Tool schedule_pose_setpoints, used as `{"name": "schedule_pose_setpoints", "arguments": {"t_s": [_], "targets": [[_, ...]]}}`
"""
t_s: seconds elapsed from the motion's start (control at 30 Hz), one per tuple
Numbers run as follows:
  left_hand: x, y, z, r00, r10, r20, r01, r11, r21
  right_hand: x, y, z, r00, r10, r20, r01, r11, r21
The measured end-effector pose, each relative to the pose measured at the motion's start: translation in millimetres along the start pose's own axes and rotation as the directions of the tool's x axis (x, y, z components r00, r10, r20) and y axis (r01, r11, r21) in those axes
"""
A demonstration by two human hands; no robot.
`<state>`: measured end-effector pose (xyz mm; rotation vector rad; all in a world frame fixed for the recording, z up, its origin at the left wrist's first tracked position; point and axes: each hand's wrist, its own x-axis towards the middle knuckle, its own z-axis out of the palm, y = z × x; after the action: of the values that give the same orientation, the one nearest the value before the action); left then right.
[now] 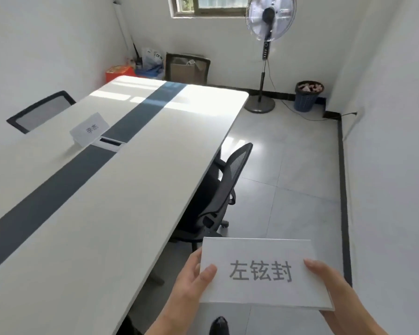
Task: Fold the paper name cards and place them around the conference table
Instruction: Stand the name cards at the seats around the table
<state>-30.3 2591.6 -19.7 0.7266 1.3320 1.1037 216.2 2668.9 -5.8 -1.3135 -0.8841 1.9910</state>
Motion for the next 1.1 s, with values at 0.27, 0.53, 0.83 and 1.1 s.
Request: {"name": "schedule_pose_setpoints", "arguments": {"t_s": [0.27,0.53,0.83,1.1], "targets": [[148.0,23.8,47.8,0.993,-0.073,0.098,0.068,0.997,0.044,86.0,-54.9,-62.5,0.991,0.004,-0.137,0.003,0.999,0.047],[296.3,111.7,89.3,0.985,-0.042,0.170,0.028,0.996,0.084,183.3,-164.3,-97.3,0.973,-0.154,-0.171,0.158,0.987,0.010],[410.1,149.7,114.3,0.999,-0.048,-0.024,0.049,0.998,0.031,328.8,-259.4,-140.5,0.997,-0.072,-0.025,0.071,0.997,-0.039],[470.1,178.1,133.2,0.925,-0.061,-0.376,0.018,0.993,-0.117,478.5,-359.3,-134.4,0.966,0.084,0.246,-0.019,0.967,-0.256]]}}
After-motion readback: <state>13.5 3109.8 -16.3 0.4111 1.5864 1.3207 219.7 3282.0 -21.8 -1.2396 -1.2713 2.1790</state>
